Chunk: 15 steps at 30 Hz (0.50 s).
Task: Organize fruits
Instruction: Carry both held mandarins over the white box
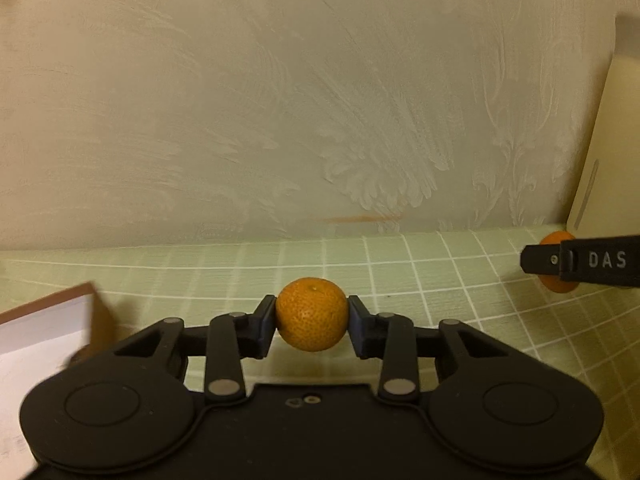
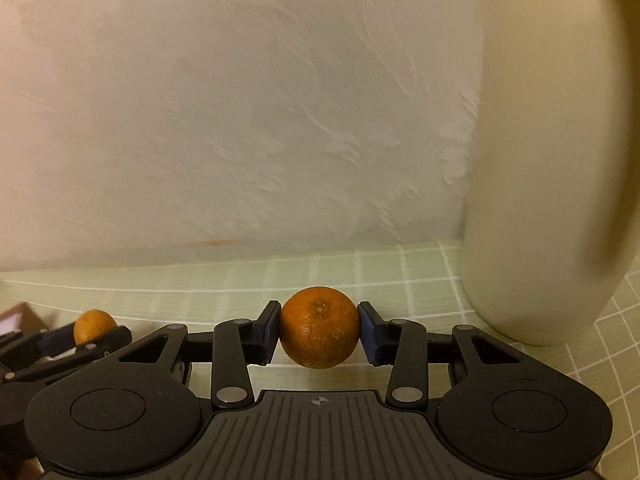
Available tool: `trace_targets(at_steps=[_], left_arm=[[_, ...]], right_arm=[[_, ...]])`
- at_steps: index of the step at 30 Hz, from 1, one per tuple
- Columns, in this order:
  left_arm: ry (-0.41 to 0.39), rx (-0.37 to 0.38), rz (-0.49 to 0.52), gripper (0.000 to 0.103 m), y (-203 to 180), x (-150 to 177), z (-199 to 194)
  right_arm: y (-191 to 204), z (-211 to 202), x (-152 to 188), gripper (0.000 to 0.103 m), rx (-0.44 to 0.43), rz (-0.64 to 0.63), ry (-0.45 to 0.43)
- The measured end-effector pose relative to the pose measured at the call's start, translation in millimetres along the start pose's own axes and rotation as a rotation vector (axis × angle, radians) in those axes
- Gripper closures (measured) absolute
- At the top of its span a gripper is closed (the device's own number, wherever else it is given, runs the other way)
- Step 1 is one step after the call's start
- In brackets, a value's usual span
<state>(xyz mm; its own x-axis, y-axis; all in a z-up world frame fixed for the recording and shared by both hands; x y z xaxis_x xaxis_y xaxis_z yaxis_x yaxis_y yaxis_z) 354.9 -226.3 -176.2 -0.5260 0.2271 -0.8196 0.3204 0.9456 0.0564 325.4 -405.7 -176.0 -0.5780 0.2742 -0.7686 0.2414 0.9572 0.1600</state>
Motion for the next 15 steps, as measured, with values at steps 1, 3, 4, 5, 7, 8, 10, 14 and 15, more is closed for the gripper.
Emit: trace_targets(at_steps=[1,3,4,5,7,8,10,14,15], left_arm=[[-0.004,-0.006,-0.01,0.075,6,-1,-10],[-0.016,-0.014,-0.035,0.075,21,-2,-33],[-0.023,-0.025,-0.043,0.075,29,-2,-46],[-0.029,-0.037,-0.049,0.075,38,-2,-57],[-0.039,-0.065,-0.063,0.075,57,1,-80],[-0.044,-0.084,-0.068,0.075,67,3,-91],[-0.048,-0.124,-0.078,0.075,89,8,-110],[-0.045,-0.211,-0.114,0.075,136,23,-143],[-0.043,-0.232,-0.124,0.075,148,28,-149]], right_arm=[[7,-7,-2,0.061,-0.014,-0.004,-0.012],[23,-25,-7,0.061,-0.046,-0.021,-0.038],[32,-32,-8,0.061,-0.065,-0.028,-0.049],[43,-42,-9,0.061,-0.087,-0.035,-0.061],[64,-59,-8,0.061,-0.128,-0.053,-0.077],[75,-68,-6,0.061,-0.154,-0.061,-0.081],[99,-83,-1,0.061,-0.195,-0.087,-0.089],[150,-104,15,0.061,-0.279,-0.139,-0.082],[163,-107,19,0.061,-0.299,-0.15,-0.077]])
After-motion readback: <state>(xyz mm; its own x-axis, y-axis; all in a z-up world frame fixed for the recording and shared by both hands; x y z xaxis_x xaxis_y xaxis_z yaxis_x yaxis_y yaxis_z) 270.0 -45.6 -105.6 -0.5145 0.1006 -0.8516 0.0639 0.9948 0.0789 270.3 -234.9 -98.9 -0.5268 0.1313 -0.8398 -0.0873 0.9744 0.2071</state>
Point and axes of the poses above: each gripper's, at about its wrist camera, not at the fingertips, and z roughly the way its jaws point, y to its left, x to its underside, the point moved 4 cm from there along z, roughly the way its jaws point, and after that the axes turned 2 degrees about -z, right-handed, at the moved point
